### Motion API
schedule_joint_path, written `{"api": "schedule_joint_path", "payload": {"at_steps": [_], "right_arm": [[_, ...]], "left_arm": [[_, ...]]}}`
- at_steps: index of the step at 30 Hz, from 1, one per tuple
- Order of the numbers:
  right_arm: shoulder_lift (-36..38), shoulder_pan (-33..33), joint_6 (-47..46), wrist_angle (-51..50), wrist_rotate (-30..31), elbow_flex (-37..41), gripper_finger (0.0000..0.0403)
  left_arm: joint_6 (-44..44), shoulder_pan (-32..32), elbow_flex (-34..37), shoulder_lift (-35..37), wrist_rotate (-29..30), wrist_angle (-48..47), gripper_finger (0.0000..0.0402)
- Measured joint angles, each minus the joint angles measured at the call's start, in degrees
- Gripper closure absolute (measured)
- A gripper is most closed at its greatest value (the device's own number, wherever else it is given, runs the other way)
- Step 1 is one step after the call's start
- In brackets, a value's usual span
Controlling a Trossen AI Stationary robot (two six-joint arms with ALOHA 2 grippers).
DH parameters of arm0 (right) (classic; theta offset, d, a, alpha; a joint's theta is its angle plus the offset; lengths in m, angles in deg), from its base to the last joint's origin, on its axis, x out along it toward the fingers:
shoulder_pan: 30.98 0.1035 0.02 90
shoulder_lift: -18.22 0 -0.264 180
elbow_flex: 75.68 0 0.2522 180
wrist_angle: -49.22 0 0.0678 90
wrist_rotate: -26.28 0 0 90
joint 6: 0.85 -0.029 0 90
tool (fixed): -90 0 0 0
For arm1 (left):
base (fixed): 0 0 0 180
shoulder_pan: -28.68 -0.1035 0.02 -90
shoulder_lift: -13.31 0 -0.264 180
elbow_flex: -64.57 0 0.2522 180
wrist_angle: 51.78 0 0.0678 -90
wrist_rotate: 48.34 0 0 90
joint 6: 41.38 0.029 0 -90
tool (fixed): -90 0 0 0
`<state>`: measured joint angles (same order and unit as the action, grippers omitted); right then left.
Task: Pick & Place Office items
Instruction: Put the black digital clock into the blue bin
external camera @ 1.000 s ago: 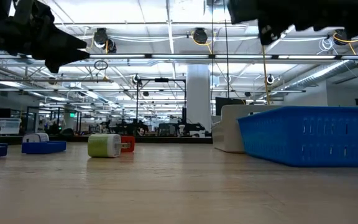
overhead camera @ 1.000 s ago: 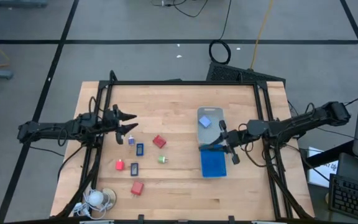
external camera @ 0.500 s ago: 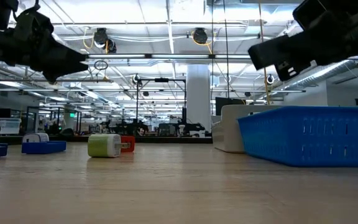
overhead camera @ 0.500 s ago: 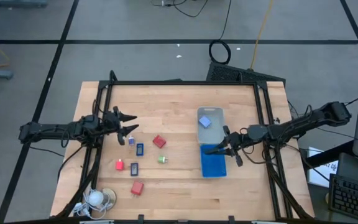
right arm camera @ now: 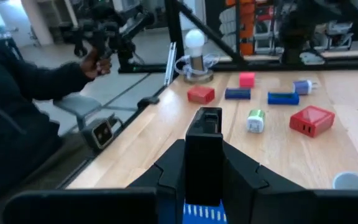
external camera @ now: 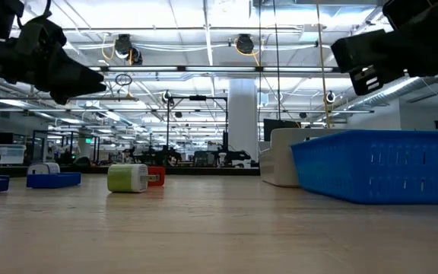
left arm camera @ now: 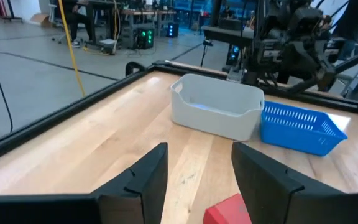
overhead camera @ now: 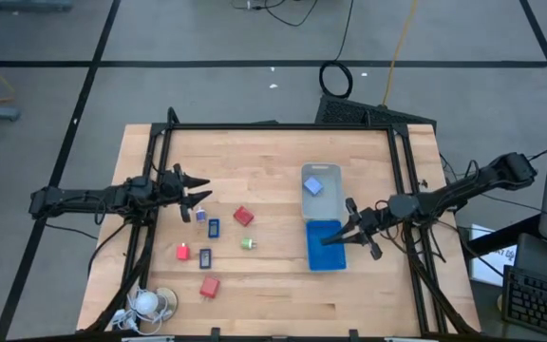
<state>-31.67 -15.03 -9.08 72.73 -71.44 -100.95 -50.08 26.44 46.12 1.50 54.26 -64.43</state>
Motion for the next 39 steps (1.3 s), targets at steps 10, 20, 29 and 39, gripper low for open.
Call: {"api": "schedule_joint_path", "payload": {"at_steps": [10, 20, 29, 39], "right_arm": [[3.97, 0.31, -4.46, -5.5, 0.72, -0.02, 0.0344], [3.5, 0.35, -6.49, -7.2, 3.42, -0.24, 0.0344], [-5.29, 1.57, -6.76, -19.16, 10.93, -7.8, 0.0344], [-16.65, 1.51, -4.74, -20.87, 10.94, -11.58, 0.0344]], "left_arm": [[2.35, 0.0, -0.02, -0.16, -0.02, 1.99, 0.0225], [2.39, 0.0, -0.02, -0.15, -0.02, 2.05, 0.0199], [2.46, 0.0, -0.02, -0.17, -0.02, 2.07, 0.0189], [2.51, 0.0, -0.02, -0.17, -0.02, 2.08, 0.0214]]}}
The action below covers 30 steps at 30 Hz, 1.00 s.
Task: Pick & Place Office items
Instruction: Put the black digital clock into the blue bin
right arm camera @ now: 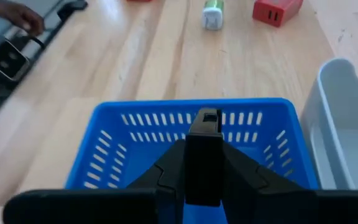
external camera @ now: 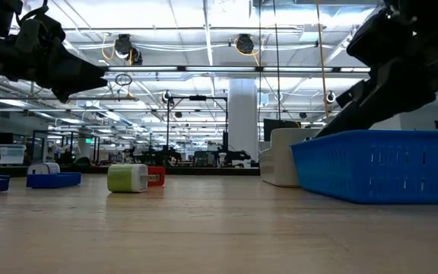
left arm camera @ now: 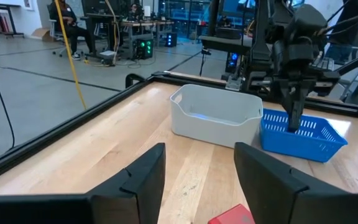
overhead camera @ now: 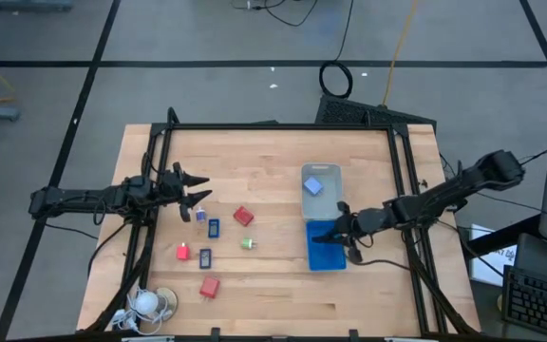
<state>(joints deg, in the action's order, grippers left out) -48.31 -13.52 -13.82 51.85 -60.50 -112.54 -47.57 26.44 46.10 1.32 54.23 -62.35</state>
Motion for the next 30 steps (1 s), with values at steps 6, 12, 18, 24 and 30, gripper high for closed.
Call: {"api": "schedule_joint_path", "payload": {"at_steps": [6, 12, 18, 24, 30], "right_arm": [[-0.97, -1.55, 0.83, -0.06, 0.03, 0.0, 0.0344], [-0.97, -1.7, 1.22, -0.06, -0.01, 0.0, 0.0344], [-0.97, -1.7, 1.22, -0.43, -0.01, 0.0, 0.0344], [-0.97, -1.7, 0.88, -0.43, -0.03, 0.0, 0.0331], [-0.97, -1.73, 0.22, -0.43, -0.03, 0.0, 0.0319]], "left_arm": [[0.0, 0.0, -0.02, 0.02, -0.02, 0.01, 0.0227], [0.0, 0.0, -0.02, 0.02, 0.0, 0.01, 0.0237], [-0.02, 0.0, -0.02, 0.02, 0.0, 0.01, 0.0232], [-0.03, 0.0, -0.02, 0.02, -0.01, 0.01, 0.0215], [-0.02, 0.01, -0.02, 0.02, 0.0, 0.01, 0.0198]]}}
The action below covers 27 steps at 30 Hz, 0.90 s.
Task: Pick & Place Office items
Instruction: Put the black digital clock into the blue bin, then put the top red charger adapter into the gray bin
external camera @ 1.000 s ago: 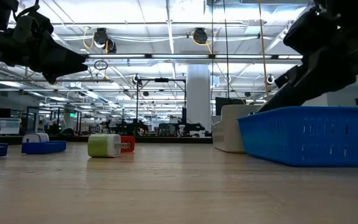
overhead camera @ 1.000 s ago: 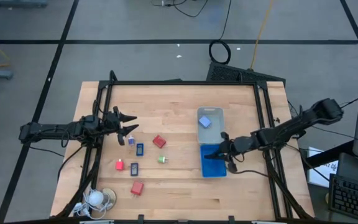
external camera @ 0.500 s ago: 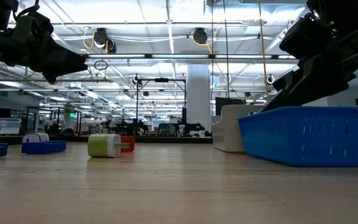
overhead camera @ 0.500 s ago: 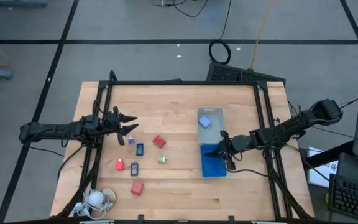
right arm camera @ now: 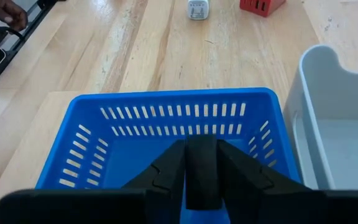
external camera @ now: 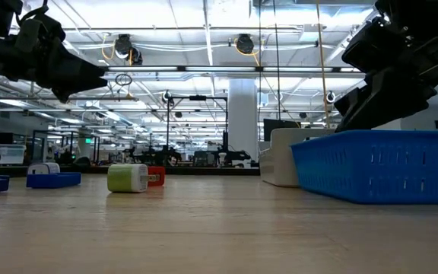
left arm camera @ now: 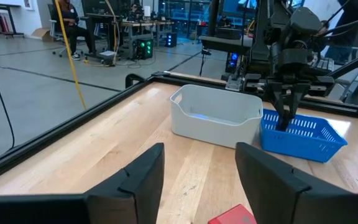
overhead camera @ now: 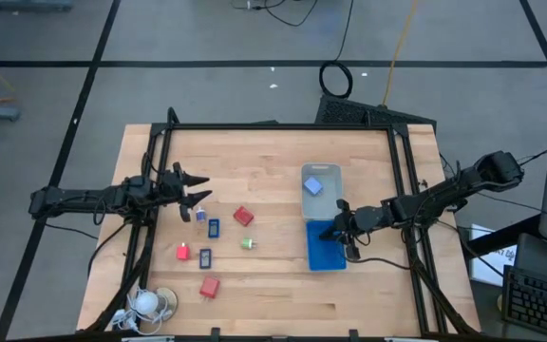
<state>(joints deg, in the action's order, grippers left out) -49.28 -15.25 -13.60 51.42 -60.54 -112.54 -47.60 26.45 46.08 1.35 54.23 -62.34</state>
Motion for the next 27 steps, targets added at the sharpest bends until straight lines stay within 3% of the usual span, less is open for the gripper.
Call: {"api": "schedule_joint_path", "payload": {"at_steps": [8, 18, 27], "right_arm": [[0.0, 0.0, -0.04, 0.0, 0.0, 0.0, 0.0317], [0.45, -0.24, 1.6, 0.81, -0.05, 0.1, 0.0317], [13.51, -0.76, 6.77, -0.06, -0.4, 0.11, 0.0316]], "left_arm": [[-0.01, -0.01, -0.01, 0.0, 0.0, 0.0, 0.0186], [0.0, 0.0, -0.02, -0.01, 0.0, 0.0, 0.0204], [-0.01, 0.0, -0.02, 0.0, -0.01, 0.01, 0.0225]]}}
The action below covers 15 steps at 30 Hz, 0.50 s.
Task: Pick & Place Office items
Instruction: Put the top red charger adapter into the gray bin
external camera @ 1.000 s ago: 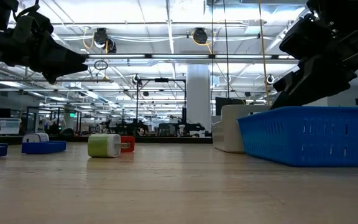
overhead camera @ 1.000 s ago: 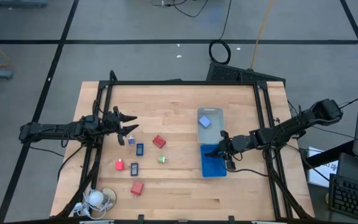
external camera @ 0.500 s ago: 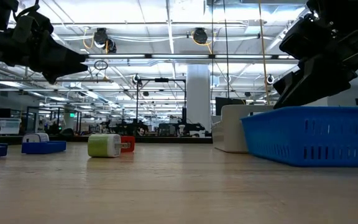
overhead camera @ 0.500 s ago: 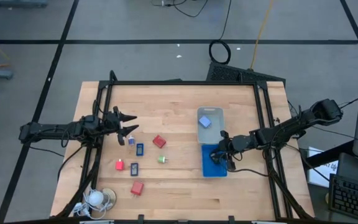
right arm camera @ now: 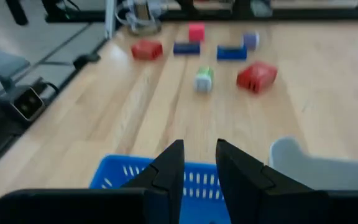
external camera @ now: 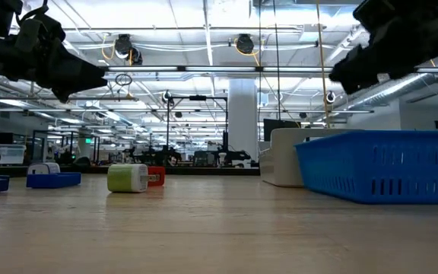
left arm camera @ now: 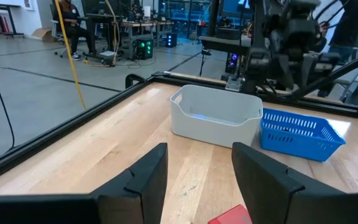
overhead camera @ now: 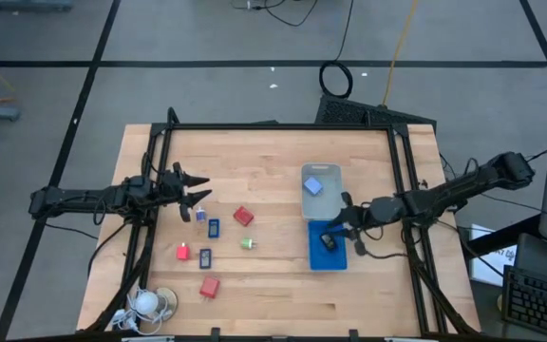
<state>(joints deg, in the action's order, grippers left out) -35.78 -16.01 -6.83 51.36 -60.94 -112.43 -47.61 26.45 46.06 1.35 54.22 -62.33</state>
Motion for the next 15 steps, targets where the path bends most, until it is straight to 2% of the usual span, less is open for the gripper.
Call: {"api": "schedule_joint_path", "payload": {"at_steps": [4, 10, 15], "right_arm": [[6.84, -0.45, 3.68, -2.22, 0.37, 0.0, 0.0316], [16.8, -4.61, 10.98, 4.2, 0.52, 0.0, 0.0316], [21.15, -8.33, 15.0, 4.53, 0.45, 0.0, 0.0316]], "left_arm": [[0.01, 0.01, 0.0, 0.0, -0.01, -0.01, 0.0233], [-0.01, -0.01, 0.0, 0.0, -0.01, 0.01, 0.0238], [0.01, 0.0, 0.0, -0.02, -0.01, 0.0, 0.0229]]}}
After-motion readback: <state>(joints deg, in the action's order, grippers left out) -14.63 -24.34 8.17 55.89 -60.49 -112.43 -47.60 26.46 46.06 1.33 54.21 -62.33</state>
